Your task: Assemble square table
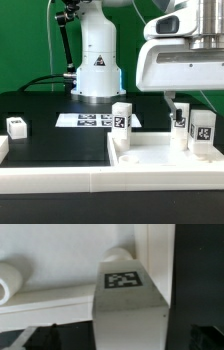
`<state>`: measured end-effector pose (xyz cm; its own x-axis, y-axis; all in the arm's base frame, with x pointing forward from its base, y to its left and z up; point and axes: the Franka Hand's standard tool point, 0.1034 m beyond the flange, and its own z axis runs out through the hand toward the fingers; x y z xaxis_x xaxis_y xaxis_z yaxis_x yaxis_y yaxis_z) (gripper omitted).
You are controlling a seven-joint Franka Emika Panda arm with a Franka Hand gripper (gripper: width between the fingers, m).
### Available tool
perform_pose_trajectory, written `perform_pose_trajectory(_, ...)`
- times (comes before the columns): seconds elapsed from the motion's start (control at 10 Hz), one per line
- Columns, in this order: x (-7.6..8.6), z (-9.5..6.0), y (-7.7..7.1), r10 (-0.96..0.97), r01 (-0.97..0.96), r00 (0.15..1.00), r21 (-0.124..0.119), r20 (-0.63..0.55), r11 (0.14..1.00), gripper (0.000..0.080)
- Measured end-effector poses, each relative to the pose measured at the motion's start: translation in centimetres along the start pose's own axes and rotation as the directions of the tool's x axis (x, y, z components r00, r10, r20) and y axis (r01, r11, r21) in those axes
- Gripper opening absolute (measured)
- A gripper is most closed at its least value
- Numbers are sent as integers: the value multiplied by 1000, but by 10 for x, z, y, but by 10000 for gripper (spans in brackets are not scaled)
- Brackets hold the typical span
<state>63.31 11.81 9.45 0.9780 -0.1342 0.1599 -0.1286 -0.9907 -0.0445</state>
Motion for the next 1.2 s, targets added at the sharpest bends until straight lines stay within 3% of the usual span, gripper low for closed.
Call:
perform_pose_trajectory(0.3,0,0,1,31,-31,1000,0,0,1000,287)
perform_pose_trajectory(0.5,0,0,1,46,-46,999,0,0,999,288)
perform_pose_trajectory(0.8,0,0,3,257,-257,966,-2,0,966,288)
perform_pose_trajectory(1.2,-4,0,6,641,-641,768,-17,-9,768,288)
